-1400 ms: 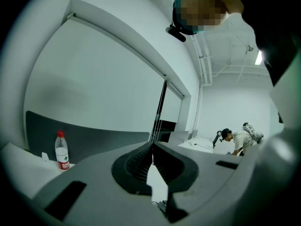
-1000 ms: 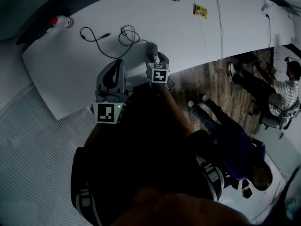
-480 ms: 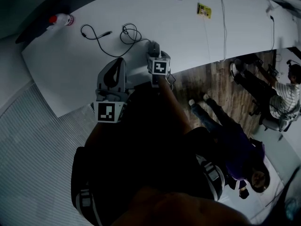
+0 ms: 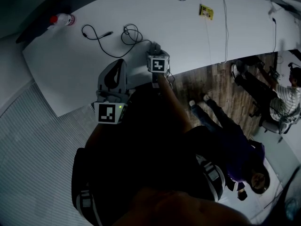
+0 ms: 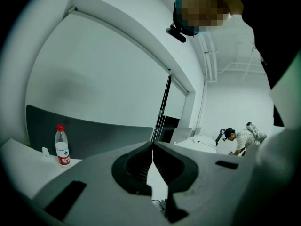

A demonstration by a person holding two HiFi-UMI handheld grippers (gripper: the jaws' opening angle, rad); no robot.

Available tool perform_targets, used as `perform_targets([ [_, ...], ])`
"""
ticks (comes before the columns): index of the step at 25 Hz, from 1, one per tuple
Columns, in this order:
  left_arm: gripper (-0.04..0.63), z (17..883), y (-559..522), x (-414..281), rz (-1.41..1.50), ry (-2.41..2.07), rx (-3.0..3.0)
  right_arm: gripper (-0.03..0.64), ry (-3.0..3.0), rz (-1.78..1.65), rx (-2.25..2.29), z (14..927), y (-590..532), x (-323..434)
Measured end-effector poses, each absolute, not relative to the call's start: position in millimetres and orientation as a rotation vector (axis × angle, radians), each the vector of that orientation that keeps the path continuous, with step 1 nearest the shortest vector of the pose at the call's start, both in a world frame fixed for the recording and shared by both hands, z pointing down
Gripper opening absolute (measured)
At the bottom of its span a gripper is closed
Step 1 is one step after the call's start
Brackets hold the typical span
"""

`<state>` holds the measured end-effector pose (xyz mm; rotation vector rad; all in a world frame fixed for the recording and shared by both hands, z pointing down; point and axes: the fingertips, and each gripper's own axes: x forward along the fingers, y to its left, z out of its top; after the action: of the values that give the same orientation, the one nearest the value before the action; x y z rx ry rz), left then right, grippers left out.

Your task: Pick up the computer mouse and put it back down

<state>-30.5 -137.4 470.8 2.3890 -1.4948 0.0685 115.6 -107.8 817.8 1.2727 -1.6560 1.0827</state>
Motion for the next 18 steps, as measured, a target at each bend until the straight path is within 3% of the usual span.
perform_targets([
  [18,0.006,468.1,-131.0,-36.6,0.049,-1.575,2.347,0.301,-1.599,1.051,1.277,825.9,-103.7,123.4],
])
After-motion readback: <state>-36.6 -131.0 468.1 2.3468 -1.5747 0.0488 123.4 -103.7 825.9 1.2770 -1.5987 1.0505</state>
